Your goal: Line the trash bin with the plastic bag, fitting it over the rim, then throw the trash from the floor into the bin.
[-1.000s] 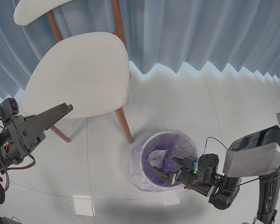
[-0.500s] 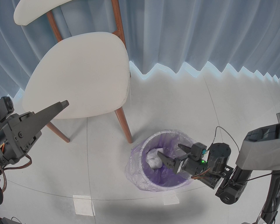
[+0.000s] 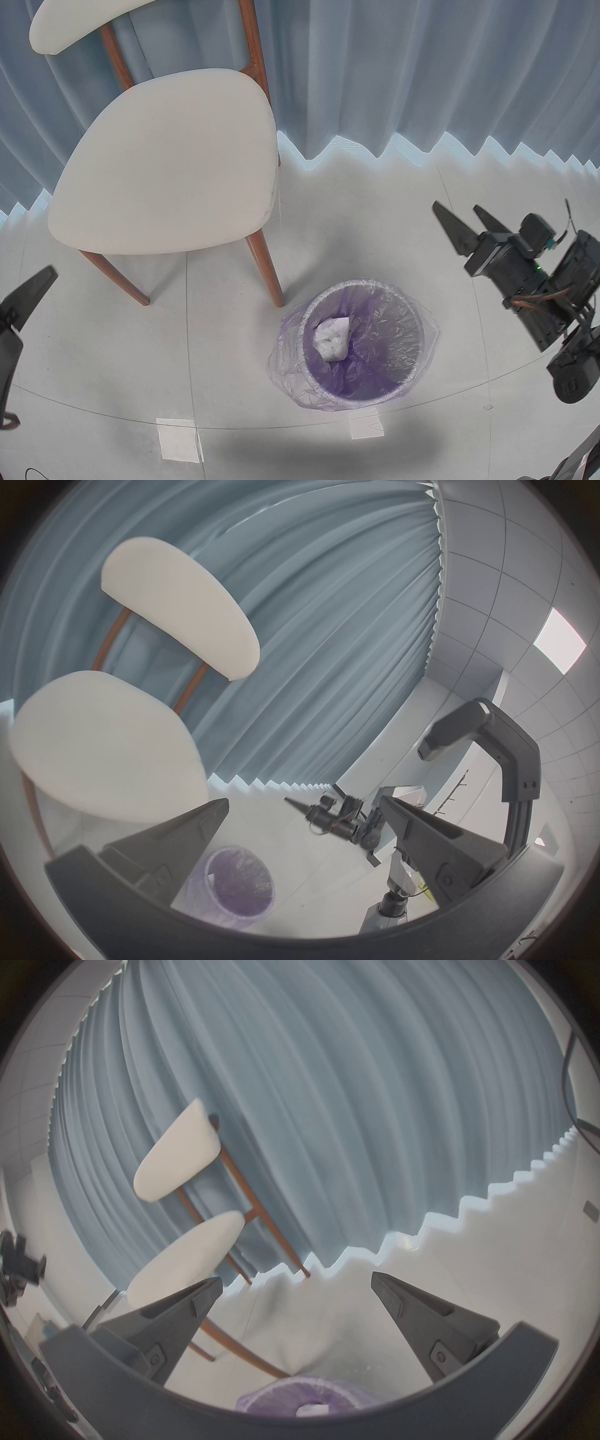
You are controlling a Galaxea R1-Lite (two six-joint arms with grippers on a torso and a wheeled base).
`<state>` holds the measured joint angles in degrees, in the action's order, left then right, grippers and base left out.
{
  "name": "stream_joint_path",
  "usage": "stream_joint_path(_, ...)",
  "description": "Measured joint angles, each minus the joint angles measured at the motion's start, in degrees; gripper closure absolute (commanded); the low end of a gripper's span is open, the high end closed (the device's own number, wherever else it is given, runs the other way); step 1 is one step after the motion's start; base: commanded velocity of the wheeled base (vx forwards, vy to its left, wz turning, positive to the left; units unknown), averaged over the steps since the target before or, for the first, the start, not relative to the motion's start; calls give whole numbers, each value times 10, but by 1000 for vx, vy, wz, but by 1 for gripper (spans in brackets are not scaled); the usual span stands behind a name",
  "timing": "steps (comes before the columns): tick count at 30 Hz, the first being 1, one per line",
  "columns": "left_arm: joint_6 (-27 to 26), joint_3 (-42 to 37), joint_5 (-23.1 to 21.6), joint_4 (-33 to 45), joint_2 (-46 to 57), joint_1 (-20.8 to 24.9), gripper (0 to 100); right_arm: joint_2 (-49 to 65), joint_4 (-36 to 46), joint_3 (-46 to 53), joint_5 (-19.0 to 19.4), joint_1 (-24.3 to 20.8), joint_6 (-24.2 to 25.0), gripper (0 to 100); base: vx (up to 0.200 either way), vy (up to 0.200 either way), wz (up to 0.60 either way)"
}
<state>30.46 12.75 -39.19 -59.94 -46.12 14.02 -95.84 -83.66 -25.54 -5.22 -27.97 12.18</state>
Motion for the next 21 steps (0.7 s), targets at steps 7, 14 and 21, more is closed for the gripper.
stream_joint_path(7,-5,-56,-7,167,179,-35,0,140,62,42,-31,20,-2,0,0,0,0)
stream_joint_path(14,-84,-97,64,343,325,-52,0,308,115,173,-44,52,-5,0,0,0,0)
stream_joint_path(21,-173,-114,306,468,379,-59,0,497,271,231,-23,121,-29,0,0,0,0)
